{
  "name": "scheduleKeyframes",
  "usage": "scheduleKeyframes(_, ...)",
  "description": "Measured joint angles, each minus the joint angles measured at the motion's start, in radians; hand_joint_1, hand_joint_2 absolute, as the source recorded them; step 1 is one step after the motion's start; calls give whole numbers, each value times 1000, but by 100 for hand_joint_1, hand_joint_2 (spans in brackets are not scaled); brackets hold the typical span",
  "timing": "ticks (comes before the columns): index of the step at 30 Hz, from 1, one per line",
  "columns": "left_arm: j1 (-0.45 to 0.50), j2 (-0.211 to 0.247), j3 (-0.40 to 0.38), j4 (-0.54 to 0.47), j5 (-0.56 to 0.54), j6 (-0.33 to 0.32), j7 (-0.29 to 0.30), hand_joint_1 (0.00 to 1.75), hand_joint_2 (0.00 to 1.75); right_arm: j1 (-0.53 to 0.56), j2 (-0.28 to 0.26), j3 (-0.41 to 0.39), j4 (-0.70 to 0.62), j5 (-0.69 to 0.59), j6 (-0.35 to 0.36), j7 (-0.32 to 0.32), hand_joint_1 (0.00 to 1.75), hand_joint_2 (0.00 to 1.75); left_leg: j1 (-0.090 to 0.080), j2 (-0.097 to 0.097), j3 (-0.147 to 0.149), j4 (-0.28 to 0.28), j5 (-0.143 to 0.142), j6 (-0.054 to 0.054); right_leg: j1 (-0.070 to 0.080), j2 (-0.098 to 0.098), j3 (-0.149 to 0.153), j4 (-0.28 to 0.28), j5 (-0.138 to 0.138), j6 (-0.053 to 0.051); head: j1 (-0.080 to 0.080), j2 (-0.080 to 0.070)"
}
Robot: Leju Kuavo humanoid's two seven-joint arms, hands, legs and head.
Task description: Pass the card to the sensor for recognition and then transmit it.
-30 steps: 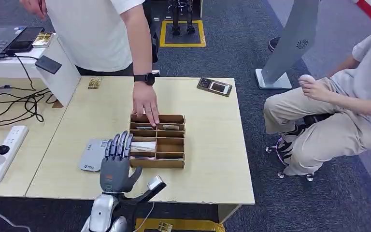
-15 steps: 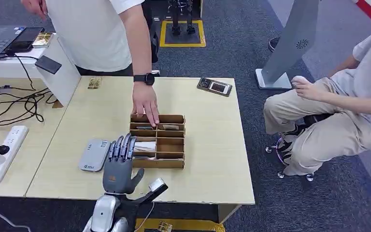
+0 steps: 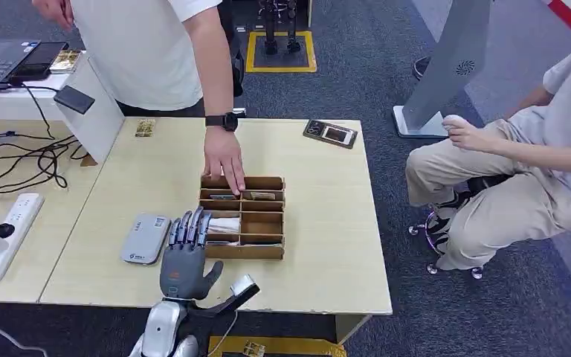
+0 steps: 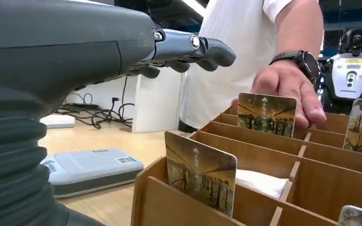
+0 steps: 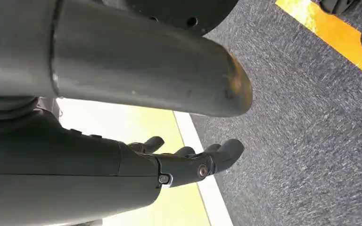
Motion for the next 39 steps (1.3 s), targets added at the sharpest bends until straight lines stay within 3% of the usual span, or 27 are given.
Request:
scheduleKeyframes(20, -94, 0, 8, 140, 1, 0, 84, 0, 175, -8, 6, 0, 0, 0, 21, -13, 0, 0, 0, 0, 0, 0, 0, 0, 0, 0, 0, 0, 0, 0, 0, 0)
scheduleKeyframes(21, -96, 0, 8, 146, 0, 0, 87, 5, 175, -8, 7, 0, 0, 0, 21, -13, 0, 0, 0, 0, 0, 0, 0, 0, 0, 0, 0, 0, 0, 0, 0, 0)
scheduleKeyframes(23, -98, 0, 8, 154, 0, 0, 92, 161, 175, -8, 8, 0, 0, 0, 21, -14, 0, 0, 0, 0, 0, 0, 0, 0, 0, 0, 0, 0, 0, 0, 0, 0)
scheduleKeyframes(24, -98, 0, 8, 156, 0, 0, 92, 175, 175, -8, 8, 0, 0, 0, 21, -14, 0, 0, 0, 0, 0, 0, 0, 0, 0, 0, 0, 0, 0, 0, 0, 0)
scheduleKeyframes(34, -94, 0, 11, 161, 2, 1, 77, 175, 175, -12, 13, 0, 0, 0, 29, -18, 0, 0, 0, 0, 0, 0, 0, 0, 0, 0, 0, 0, 0, 0, 0, 0)
scheduleKeyframes(39, -102, -7, 31, 158, 8, 6, 26, 175, 175, -13, 17, 0, 0, 0, 27, -23, 0, 0, 0, 1, 1, 0, 0, 0, 0, 1, 1, 0, 1, 0, 0, 0)
